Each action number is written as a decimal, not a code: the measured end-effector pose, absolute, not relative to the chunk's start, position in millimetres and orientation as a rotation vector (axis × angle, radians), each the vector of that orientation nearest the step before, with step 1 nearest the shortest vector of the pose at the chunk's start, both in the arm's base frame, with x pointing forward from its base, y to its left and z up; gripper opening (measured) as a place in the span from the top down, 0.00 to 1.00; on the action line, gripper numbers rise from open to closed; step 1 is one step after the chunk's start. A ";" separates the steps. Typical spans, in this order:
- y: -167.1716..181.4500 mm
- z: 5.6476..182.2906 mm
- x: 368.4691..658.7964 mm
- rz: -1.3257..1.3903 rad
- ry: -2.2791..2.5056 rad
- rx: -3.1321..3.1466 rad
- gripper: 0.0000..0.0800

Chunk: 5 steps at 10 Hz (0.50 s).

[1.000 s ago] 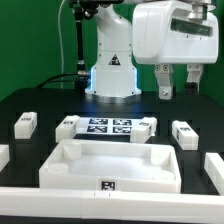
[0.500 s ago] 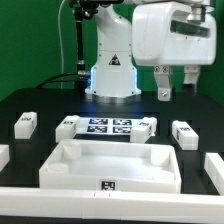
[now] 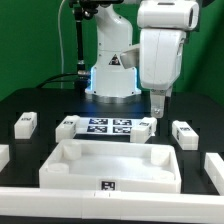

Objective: Assemble desk

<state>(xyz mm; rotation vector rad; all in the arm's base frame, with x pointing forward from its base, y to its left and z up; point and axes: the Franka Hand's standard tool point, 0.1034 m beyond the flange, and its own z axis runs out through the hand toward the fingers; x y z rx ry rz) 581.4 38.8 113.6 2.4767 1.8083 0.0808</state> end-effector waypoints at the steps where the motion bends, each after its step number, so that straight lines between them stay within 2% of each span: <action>1: 38.8 113.2 581.2 0.080 1.808 2.477 0.19; 3: 37.4 111.7 580.5 0.081 1.817 2.470 0.19; 5: 12.6 91.0 563.1 0.147 2.003 2.282 0.19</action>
Offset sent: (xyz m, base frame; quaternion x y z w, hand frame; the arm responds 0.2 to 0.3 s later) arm -0.0364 -0.0246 -0.0270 -0.0279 0.0837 -0.1733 0.9809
